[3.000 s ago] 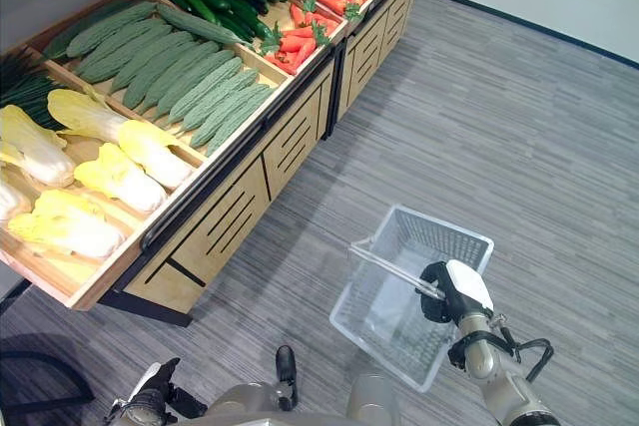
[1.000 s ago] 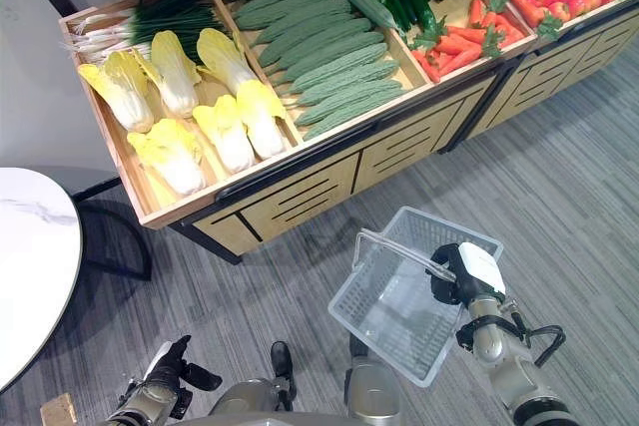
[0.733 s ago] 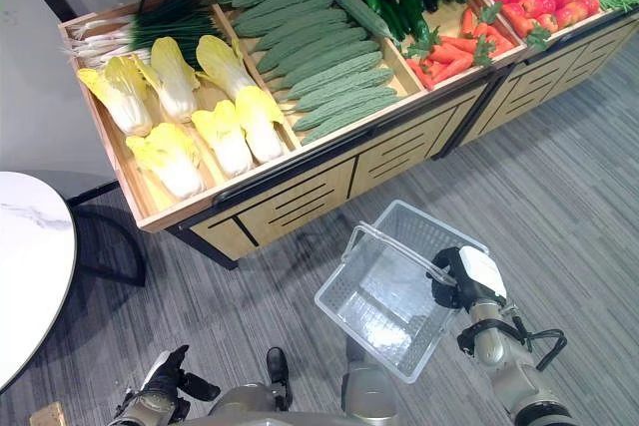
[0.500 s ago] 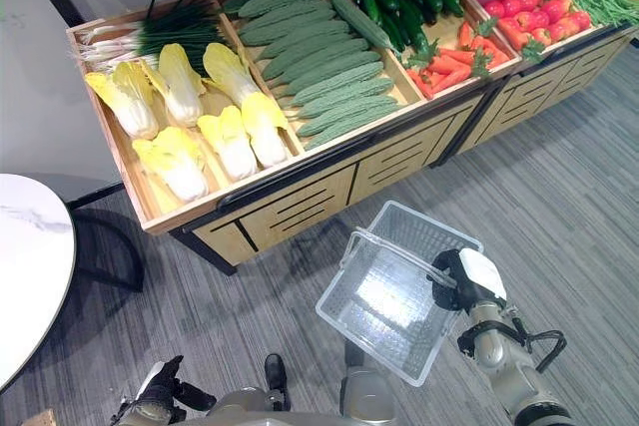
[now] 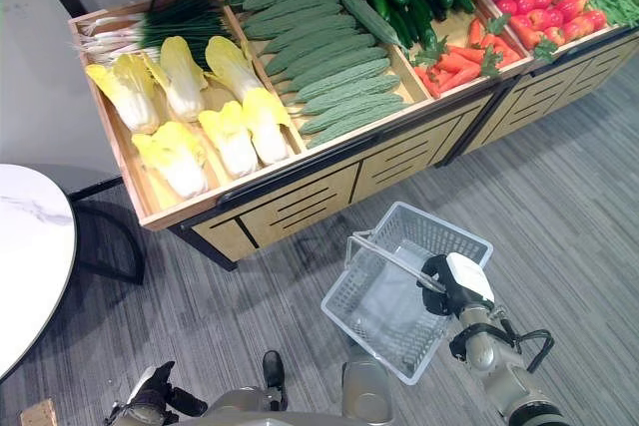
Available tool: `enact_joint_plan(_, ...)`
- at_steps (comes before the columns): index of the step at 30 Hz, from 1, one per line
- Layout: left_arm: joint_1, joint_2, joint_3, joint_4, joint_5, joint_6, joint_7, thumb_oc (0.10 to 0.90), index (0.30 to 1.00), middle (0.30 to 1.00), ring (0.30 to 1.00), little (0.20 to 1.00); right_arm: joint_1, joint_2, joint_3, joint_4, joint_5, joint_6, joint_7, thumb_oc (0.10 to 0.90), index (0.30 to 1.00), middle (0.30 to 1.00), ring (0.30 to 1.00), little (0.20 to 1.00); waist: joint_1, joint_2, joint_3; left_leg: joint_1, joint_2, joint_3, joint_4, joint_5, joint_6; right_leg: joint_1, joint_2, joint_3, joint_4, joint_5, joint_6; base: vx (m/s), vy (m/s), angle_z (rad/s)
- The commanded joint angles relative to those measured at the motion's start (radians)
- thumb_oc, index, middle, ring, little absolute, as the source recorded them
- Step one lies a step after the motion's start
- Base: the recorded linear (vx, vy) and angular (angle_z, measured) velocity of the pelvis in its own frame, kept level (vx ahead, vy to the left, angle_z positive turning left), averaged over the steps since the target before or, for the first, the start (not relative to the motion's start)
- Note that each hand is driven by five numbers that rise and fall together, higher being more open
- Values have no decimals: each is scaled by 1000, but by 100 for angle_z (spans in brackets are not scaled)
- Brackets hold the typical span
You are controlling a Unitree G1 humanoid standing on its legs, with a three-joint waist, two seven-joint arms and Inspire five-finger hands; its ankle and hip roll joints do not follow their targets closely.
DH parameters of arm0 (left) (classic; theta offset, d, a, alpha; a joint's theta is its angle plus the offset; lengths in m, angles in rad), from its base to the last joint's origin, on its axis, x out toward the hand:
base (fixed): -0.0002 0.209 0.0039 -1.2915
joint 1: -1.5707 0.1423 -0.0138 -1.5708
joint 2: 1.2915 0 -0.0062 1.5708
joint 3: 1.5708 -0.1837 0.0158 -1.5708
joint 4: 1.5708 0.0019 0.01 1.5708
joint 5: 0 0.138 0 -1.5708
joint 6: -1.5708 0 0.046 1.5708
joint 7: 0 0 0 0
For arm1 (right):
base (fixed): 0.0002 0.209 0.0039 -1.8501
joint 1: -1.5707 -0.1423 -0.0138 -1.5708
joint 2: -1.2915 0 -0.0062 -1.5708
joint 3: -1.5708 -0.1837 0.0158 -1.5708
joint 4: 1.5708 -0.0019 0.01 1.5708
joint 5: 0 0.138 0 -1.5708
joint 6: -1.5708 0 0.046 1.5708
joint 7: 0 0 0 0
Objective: Get the vegetables into the basket
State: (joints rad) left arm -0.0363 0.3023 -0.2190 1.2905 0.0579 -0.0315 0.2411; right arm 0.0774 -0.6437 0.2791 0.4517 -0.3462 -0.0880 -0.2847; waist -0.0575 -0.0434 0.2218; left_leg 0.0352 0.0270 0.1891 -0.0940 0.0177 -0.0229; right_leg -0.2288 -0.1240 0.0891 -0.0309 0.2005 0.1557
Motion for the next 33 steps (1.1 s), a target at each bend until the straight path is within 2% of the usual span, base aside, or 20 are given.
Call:
enact_joint_plan(1,-30,49,37,-16,-10,-9,22,900,1000,1000,1000,1000,-101,-63,-77,-136,5,-69,-77,400,300,300,300,300,-17,-6,15,66,-23,-16,88,-113,3,-91,-12,30,160,-37,37,185,-154,31)
enact_joint_plan(5,-27,37,49,-4,-13,-4,28,900,1000,1000,1000,1000,-86,-83,-86,-142,8,-67,-65,400,300,300,300,300,-21,16,-12,80,2,-33,79,-96,-18,-72,11,4,156,-63,14,158,-177,18)
enact_joint_plan(7,-29,22,34,1,-5,1,24,900,1000,1000,1000,1000,-70,-113,-103,-161,13,-69,-59,400,300,300,300,300,-28,47,-24,77,47,-68,100,-41,-47,-57,45,-32,182,-113,-22,278,-398,42)
enact_joint_plan(10,-33,16,30,-3,-8,2,26,900,1000,1000,1000,1000,-66,-124,-109,-170,18,-69,-58,400,300,300,300,300,-29,59,-24,73,62,-84,123,-13,-60,-46,62,-41,188,-132,-39,145,-245,23)
enact_joint_plan(11,-40,8,25,-14,-18,-1,34,900,1000,1000,1000,1000,-67,-133,-108,-166,27,-75,-61,400,300,300,300,300,-28,69,-20,50,75,-104,181,29,-78,-32,76,-51,187,-147,-58,99,-254,9)
enact_joint_plan(14,-55,-1,14,-24,-33,1,43,900,1000,1000,1000,1000,-53,-142,-112,-145,34,-70,-78,400,300,300,300,300,-32,62,-5,-20,91,-106,321,79,-97,8,81,-74,180,-178,-94,101,-274,26)
enact_joint_plan(16,-62,-9,7,-31,-45,3,50,900,1000,1000,1000,1000,-32,-136,-123,-146,41,-62,-86,400,300,300,300,300,-29,57,8,-59,90,-103,361,106,-94,34,77,-89,182,-192,-107,94,-155,40)
enact_joint_plan(19,-73,-15,-15,-42,-47,-1,54,900,1000,1000,1000,1000,-15,-135,-138,-146,47,-57,-93,400,300,300,300,300,-28,49,22,-117,89,-84,329,95,-82,57,54,-105,178,-201,-103,56,-51,31)
enact_joint_plan(20,-76,-13,-22,-45,-43,-4,56,900,1000,1000,1000,1000,-6,-132,-147,-142,48,-54,-101,400,300,300,300,300,-29,49,21,-145,100,-56,266,84,-76,69,42,-117,167,-208,-94,126,41,39)
enact_joint_plan(21,-75,-13,-33,-47,-41,-6,61,900,1000,1000,1000,1000,-10,-126,-143,-128,51,-55,-113,400,300,300,300,300,-22,52,20,-195,104,-60,191,80,-77,81,33,-117,158,-214,-82,130,39,36)
enact_joint_plan(22,-75,-13,-33,-47,-41,-6,61,900,1000,1000,1000,1000,-10,-126,-143,-128,50,-55,-113,400,300,300,300,300,-22,51,19,-193,103,-60,188,81,-77,81,31,-117,158,-216,-81,241,120,49)
enact_joint_plan(23,-72,-10,-43,-53,-37,-10,63,900,1000,1000,1000,1000,-17,-116,-134,-109,53,-58,-128,400,300,300,300,300,-9,61,18,-254,122,-57,120,154,-93,106,32,-113,154,-224,-75,223,112,42)
enact_joint_plan(26,-65,-3,-44,-54,-33,-10,61,900,1000,1000,1000,1000,-26,-102,-118,-99,53,-55,-126,400,300,300,300,300,9,58,15,-253,123,-64,105,170,-94,139,35,-93,155,-240,-71,212,109,-11)
enact_joint_plan(27,-57,-5,-36,-52,-37,-8,59,900,1000,1000,1000,1000,-24,-94,-110,-107,48,-54,-119,400,300,300,300,300,10,59,10,-232,117,-55,104,146,-86,144,37,-79,161,-254,-66,208,221,-67)
enact_joint_plan(29,-50,-4,-38,-45,-26,-3,54,900,1000,1000,1000,1000,-28,-79,-98,-99,36,-40,-103,400,300,300,300,300,16,47,5,-220,87,-44,119,117,-62,160,10,-54,166,-248,-46,256,343,-77)
enact_joint_plan(33,-47,12,-32,-58,-24,-6,46,900,1000,1000,1000,1000,-53,-39,-85,-88,39,-38,-93,400,300,300,300,300,30,16,-3,-201,53,9,128,70,-23,142,-34,-6,170,-204,0,106,252,-52)
